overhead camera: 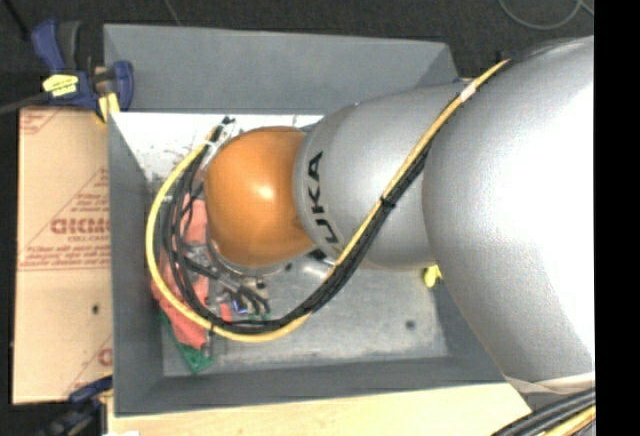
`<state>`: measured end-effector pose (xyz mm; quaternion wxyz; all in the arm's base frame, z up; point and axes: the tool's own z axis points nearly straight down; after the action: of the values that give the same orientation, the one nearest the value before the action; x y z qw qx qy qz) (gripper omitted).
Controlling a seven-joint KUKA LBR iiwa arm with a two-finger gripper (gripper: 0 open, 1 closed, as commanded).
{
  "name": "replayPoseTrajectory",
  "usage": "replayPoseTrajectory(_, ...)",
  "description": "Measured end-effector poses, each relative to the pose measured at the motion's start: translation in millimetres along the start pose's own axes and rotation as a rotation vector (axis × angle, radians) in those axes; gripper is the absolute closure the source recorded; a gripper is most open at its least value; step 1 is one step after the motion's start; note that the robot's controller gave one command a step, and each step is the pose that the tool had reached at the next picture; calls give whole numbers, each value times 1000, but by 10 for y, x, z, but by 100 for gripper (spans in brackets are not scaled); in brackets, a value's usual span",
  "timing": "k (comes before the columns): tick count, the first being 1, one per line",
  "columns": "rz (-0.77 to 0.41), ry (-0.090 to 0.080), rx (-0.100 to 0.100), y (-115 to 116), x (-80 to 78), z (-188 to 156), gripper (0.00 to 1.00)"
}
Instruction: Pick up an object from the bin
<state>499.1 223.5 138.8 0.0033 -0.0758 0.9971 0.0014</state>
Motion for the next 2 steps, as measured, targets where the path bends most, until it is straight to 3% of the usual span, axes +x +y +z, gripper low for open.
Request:
replayPoseTrajectory(1, -222, -1, 2, 73, 79, 266, 0)
replayPoseTrajectory(2, 148, 0, -1, 115, 44, 574, 100)
